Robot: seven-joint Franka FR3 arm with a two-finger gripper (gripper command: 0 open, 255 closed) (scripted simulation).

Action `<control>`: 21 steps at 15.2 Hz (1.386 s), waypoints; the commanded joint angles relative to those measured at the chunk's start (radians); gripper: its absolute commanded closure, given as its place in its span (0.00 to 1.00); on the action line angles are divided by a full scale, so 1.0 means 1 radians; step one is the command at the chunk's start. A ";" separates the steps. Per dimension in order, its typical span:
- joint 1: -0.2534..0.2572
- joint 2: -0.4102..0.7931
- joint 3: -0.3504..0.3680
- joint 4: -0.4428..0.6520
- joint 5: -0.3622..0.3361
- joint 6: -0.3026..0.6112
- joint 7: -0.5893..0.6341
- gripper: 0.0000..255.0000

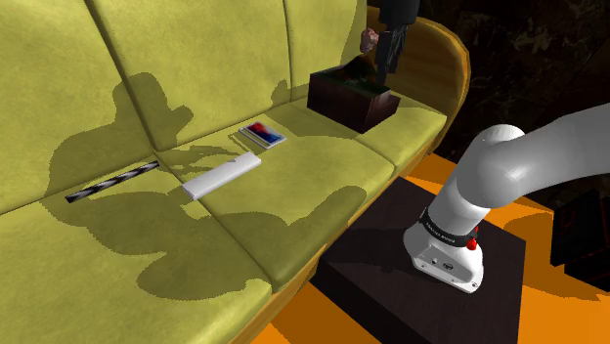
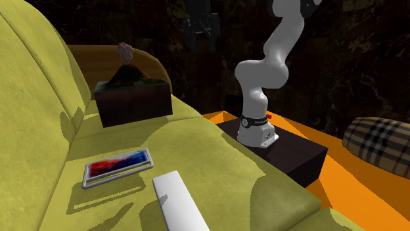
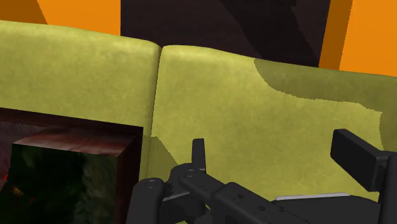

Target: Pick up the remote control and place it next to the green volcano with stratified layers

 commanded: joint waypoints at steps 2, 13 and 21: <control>0.012 0.026 0.002 -0.002 0.001 0.031 -0.020 0.00; 0.131 0.341 0.042 0.048 0.010 0.335 -0.226 0.00; 0.206 0.574 0.095 0.144 0.007 0.501 -0.359 0.00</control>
